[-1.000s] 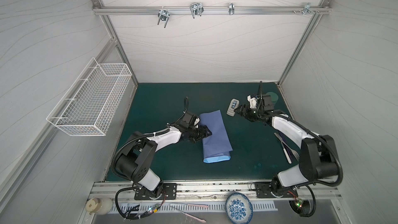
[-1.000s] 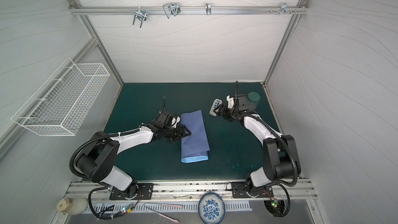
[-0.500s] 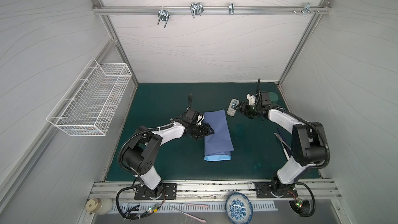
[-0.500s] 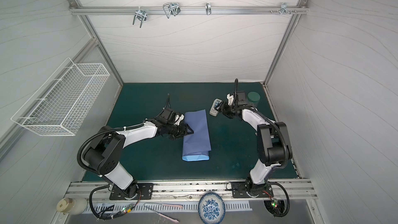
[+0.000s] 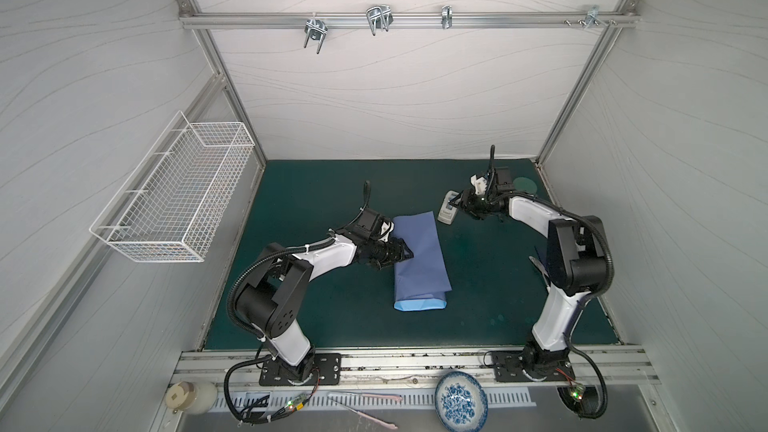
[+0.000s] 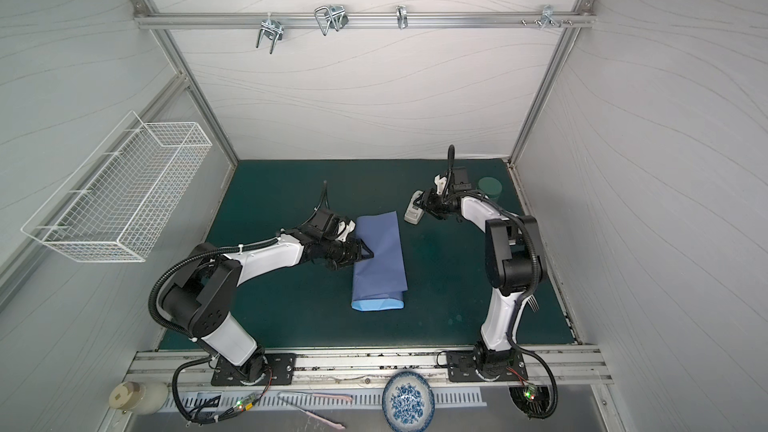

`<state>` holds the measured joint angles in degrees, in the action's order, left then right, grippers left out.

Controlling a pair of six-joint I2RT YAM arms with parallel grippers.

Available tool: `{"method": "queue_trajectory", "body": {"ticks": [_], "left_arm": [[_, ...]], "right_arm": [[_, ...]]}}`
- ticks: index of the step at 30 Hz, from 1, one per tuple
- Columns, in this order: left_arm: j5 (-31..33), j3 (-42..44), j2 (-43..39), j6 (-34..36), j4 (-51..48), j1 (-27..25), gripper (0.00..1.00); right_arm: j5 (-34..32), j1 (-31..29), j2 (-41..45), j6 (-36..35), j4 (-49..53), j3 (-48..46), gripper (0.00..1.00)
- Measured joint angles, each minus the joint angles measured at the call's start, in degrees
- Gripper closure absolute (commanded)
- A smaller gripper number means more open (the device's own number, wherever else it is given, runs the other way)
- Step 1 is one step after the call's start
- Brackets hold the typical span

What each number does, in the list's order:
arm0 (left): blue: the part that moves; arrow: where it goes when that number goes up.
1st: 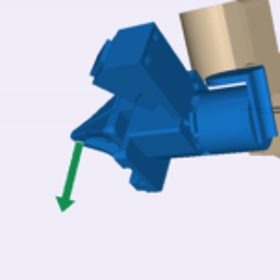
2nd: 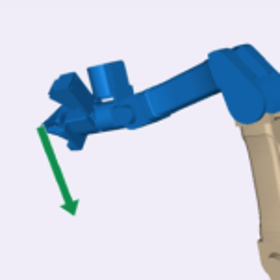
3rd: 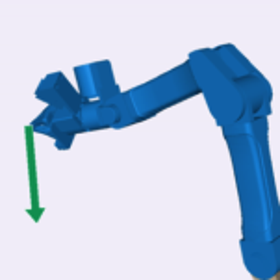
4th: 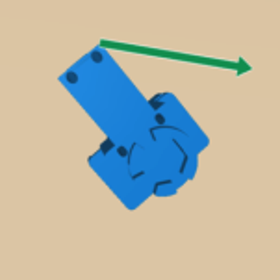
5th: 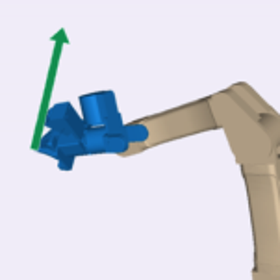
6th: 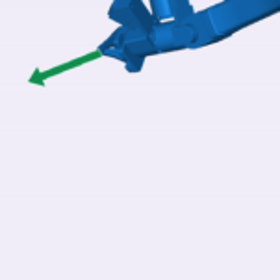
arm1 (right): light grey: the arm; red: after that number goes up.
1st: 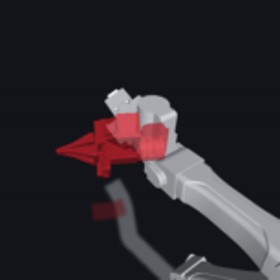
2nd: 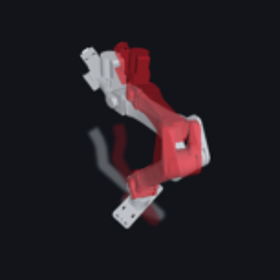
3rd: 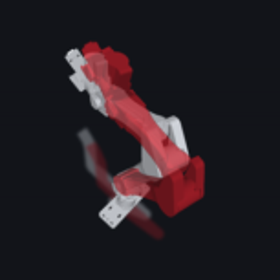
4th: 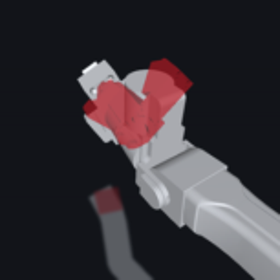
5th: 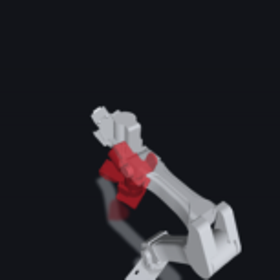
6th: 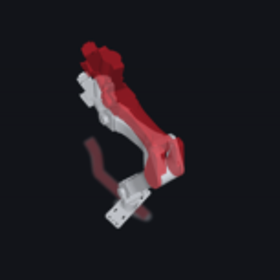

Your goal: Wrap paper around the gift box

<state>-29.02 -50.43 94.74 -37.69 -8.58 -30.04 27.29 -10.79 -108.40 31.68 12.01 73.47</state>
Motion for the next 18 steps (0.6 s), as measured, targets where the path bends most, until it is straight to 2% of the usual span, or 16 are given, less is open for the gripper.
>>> {"method": "queue_trajectory", "body": {"ticks": [9,18], "left_arm": [[0.0,0.0,0.0,0.0,0.0,0.0,0.30],[0.0,0.0,0.0,0.0,0.0,0.0,0.30]], "right_arm": [[2.3,0.0,-4.8,1.2,-0.8,2.0,0.56],[3.5,0.2,-6.1,2.0,-1.9,2.0,0.57]]}}
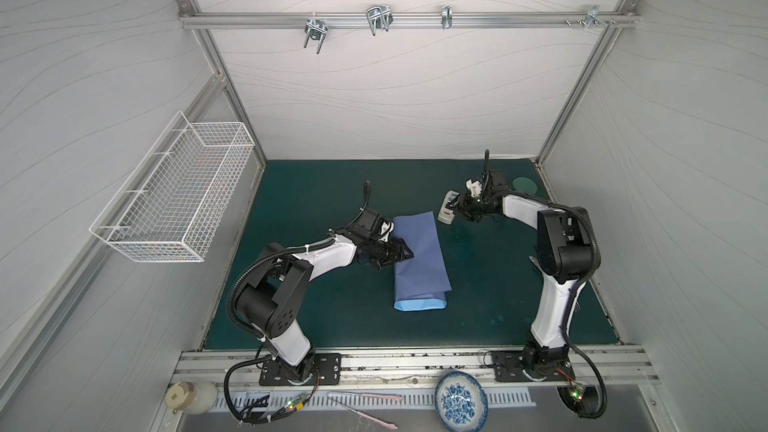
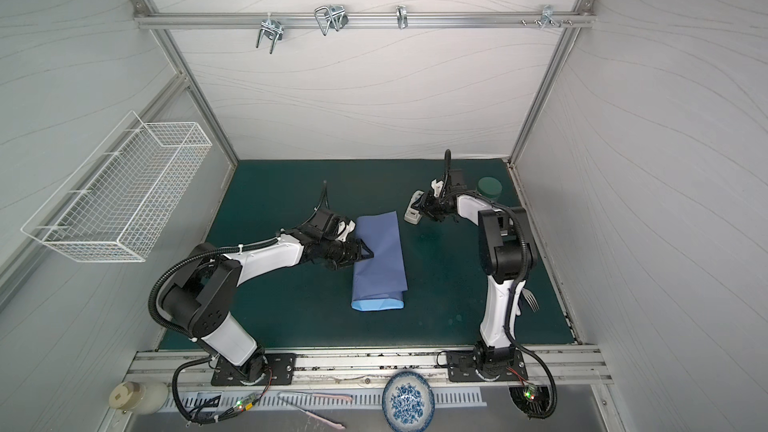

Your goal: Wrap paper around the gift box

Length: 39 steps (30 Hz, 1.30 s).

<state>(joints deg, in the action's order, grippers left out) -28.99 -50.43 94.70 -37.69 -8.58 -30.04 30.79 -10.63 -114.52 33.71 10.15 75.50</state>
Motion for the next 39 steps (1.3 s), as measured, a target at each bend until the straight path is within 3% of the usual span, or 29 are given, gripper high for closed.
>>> {"method": "queue_trajectory", "body": {"ticks": [39], "left_arm": [[0.1,0.1,-0.2,0.0,0.0,0.0,0.31]], "right_arm": [[7.8,1.6,-2.7,10.0,-16.4,-5.9,0.67]]}}
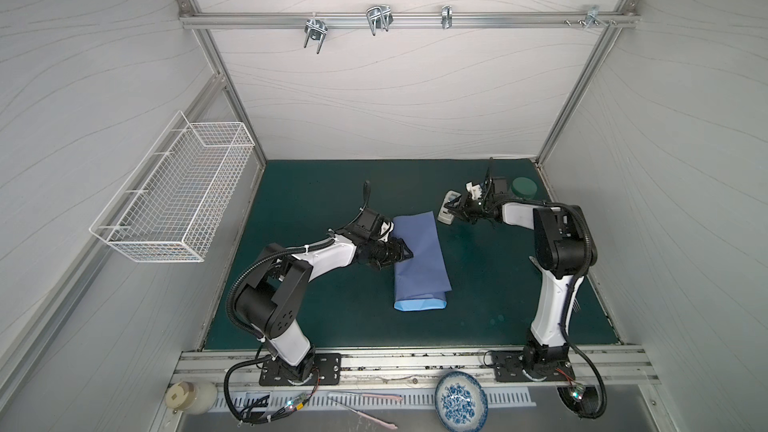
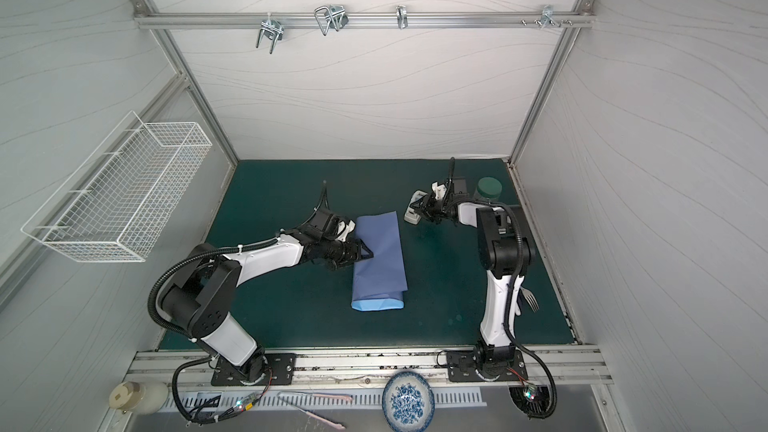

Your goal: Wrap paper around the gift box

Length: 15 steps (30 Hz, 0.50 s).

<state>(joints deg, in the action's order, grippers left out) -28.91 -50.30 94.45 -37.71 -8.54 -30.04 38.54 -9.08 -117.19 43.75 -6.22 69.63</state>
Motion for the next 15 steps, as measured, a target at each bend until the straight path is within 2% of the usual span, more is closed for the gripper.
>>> {"method": "queue_trajectory", "body": {"ticks": [15], "left_arm": [[0.1,0.2,-0.1,0.0,0.1,0.0,0.32]], "right_arm": [[-0.3,0.1,0.7,1.3,-1.4,-1.4,0.69]]}}
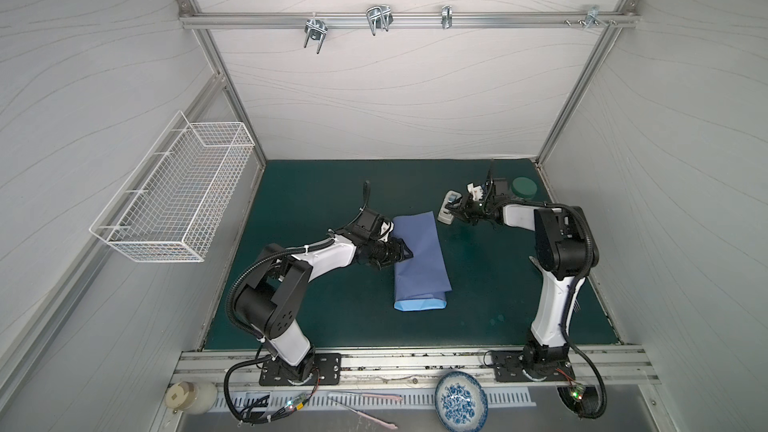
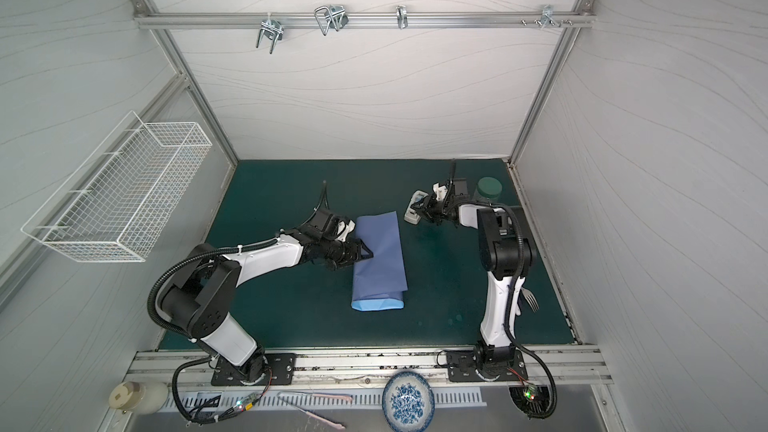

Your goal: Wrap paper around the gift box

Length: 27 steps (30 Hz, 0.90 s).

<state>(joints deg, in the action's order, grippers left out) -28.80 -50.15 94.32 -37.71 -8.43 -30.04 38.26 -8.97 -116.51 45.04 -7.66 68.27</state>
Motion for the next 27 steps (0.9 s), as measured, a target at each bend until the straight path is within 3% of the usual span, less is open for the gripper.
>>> {"method": "queue_trajectory", "body": {"ticks": [27], "left_arm": [[0.0,0.0,-0.1,0.0,0.1,0.0,0.32]], "right_arm": [[2.0,0.1,-1.4,4.8,-7.5,-2.0,0.75]]}}
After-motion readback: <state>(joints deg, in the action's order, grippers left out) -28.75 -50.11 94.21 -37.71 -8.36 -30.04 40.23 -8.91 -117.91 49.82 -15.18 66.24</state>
